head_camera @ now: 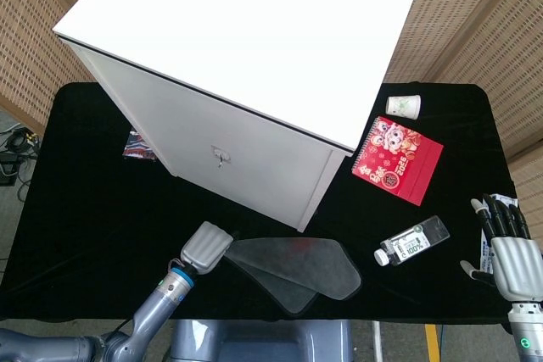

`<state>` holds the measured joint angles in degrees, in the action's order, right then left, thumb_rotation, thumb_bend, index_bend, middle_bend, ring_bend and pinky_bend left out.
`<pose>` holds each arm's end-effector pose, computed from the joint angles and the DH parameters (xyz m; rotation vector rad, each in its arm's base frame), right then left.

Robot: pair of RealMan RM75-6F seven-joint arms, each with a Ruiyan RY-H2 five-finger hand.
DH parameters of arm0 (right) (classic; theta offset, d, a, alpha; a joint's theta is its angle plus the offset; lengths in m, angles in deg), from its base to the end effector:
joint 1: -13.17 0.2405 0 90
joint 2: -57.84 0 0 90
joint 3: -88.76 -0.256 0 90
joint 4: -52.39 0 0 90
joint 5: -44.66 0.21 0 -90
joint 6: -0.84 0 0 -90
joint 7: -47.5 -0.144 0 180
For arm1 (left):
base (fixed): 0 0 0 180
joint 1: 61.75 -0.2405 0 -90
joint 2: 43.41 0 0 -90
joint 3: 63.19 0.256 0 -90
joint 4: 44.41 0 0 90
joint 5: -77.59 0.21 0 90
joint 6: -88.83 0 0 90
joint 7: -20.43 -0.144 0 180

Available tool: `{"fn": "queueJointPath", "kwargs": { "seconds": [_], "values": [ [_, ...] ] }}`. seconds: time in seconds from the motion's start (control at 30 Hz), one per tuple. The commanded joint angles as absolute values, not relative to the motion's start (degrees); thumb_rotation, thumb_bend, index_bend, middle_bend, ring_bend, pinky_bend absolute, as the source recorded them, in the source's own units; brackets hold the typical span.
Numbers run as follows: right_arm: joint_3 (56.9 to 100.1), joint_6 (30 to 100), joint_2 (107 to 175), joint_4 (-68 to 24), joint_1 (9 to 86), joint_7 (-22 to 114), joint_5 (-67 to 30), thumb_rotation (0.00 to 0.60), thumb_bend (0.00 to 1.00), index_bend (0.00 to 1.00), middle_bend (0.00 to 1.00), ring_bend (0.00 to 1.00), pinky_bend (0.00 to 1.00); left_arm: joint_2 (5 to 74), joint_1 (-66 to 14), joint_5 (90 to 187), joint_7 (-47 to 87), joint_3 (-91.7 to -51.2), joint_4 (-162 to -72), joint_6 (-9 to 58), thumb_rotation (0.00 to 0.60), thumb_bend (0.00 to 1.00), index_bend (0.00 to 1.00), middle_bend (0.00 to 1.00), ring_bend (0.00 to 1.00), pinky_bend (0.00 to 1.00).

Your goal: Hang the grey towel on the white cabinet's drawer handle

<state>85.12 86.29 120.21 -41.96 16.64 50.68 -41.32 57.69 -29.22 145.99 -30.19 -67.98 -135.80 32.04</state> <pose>-0.3091 -0.1760 0.1683 1.3788 -0.8643 0.8658 -0.1243 0.2404 -0.0902 -2.1238 -0.6921 -0.7429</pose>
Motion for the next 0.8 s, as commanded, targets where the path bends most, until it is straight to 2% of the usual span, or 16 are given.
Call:
{"fn": "queueJointPath", "kwargs": {
  "seconds": [0.03,0.6,0.7,0.8],
  "values": [
    [85.11,86.5,120.18,-41.83,16.58,50.39,-41.51,0.6,0.09,0.0,0.0,0.0,0.0,59.29,-27.84,142.97,-33.02,-68.42,-134.93,31.84,0.6,0.15,0.36,0.87,0.77,0.75],
    [85.13,86.94,120.05,-41.85,16.46,48.93,-41.97,0.6,0.09,0.0,0.0,0.0,0.0,64.8,-23.56,133.48,-38.1,-68.81,-130.69,31.6,0.6,0.17,0.37,0.87,0.77,0.75],
    [85.06,87.16,119.95,-41.78,16.4,48.49,-42.07,0.6,0.09,0.0,0.0,0.0,0.0,65.75,-22.98,132.97,-38.56,-68.33,-129.75,30.79,0.6,0.29,0.4,0.87,0.77,0.75],
    [85.01,87.33,119.91,-41.67,16.33,48.22,-42.08,0.6,0.09,0.0,0.0,0.0,0.0,66.22,-22.8,134.18,-38.47,-67.49,-129.07,29.45,0.6,0.52,0.46,0.87,0.77,0.75]
  ]
}}
